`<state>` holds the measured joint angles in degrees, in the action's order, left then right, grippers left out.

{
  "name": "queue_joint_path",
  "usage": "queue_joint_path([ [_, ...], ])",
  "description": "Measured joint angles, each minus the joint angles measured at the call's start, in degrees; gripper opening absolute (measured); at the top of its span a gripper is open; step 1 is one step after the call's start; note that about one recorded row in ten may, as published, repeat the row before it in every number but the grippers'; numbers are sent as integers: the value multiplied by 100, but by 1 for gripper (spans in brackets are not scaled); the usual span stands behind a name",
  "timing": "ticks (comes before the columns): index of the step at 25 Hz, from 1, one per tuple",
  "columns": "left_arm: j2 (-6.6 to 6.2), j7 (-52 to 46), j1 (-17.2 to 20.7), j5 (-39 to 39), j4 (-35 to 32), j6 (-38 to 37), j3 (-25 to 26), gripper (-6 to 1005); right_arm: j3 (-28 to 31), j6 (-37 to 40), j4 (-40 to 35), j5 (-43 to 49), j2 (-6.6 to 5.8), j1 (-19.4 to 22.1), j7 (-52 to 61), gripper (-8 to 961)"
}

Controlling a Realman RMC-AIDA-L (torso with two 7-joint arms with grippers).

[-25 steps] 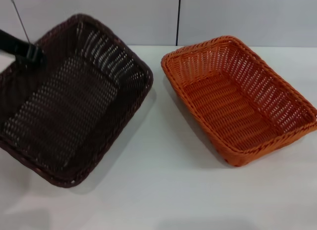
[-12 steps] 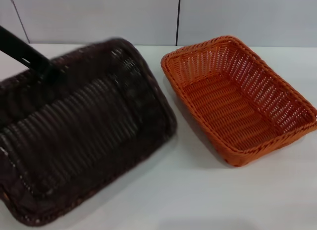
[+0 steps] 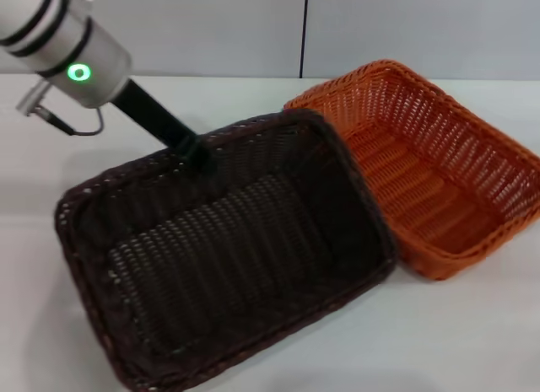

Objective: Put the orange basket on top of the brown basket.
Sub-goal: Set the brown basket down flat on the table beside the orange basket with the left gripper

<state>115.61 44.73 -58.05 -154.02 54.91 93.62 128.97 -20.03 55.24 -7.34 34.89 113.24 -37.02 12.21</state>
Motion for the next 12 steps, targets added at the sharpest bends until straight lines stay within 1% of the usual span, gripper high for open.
queue_joint_path([
  [2, 8, -124, -145, 4, -261, -151, 8, 293, 0, -9, 0, 0, 5, 7, 1, 757],
  [5, 31, -298, -249, 45, -488, -324, 42, 305, 0, -16, 0, 0, 9, 8, 1, 757],
  [12, 146, -558, -338, 229, -720, -437, 71, 333, 0, -25, 13, 0, 19, 3, 1, 756],
])
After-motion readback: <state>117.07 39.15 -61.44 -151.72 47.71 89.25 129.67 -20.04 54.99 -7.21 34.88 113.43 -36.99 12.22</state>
